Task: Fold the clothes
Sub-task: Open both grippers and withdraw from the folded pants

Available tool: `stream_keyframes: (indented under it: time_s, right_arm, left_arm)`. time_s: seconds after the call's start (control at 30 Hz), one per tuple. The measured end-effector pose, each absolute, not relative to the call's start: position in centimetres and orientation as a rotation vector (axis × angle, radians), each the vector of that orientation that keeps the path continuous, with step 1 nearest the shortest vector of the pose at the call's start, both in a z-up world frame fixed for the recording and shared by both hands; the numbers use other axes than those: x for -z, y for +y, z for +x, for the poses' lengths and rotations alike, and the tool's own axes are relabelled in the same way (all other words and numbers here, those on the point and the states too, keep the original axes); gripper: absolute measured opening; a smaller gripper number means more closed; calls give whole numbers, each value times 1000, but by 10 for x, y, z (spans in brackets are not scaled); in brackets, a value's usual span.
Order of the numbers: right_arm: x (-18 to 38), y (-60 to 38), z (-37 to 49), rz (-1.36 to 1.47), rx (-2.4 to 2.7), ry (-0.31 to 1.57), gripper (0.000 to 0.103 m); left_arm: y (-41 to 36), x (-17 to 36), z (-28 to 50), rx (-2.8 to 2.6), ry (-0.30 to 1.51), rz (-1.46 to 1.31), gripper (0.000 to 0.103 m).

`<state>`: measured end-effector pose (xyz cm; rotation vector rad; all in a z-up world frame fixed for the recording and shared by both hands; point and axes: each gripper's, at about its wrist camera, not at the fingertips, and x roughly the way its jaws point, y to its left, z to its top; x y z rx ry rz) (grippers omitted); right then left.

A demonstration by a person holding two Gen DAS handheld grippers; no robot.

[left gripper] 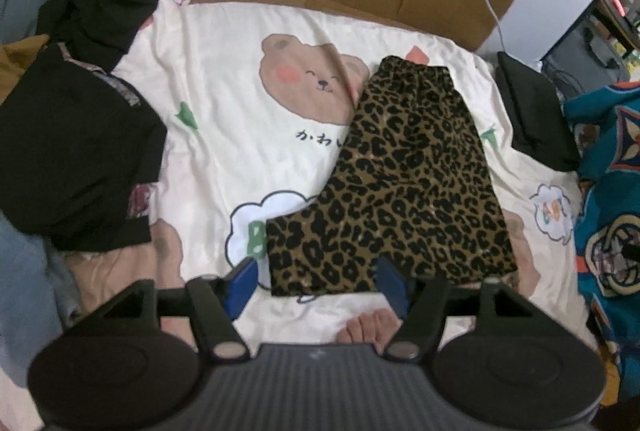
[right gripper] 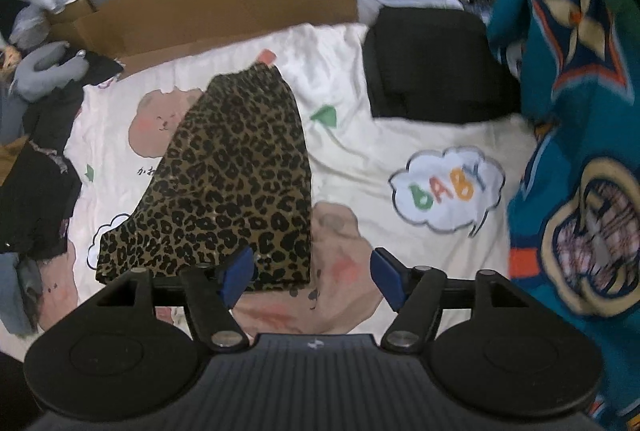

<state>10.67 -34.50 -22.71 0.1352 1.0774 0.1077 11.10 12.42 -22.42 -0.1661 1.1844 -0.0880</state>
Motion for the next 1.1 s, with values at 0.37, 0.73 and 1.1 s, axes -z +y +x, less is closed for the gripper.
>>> stream_keyframes:
  time_s: [0.37,0.73,1.1]
  right_arm:
    - [204,-336,96,41,-129,1058,80]
    - [218,-346,99,103,-162,1077,80]
    - [258,-322,125,92,-259,1131,79]
  left_arm:
    - [139,193,91,59,1161,-155,74]
    - [155,195,95,22,1157,-145,75]
    - [159,236,111,43,1203,-159,73]
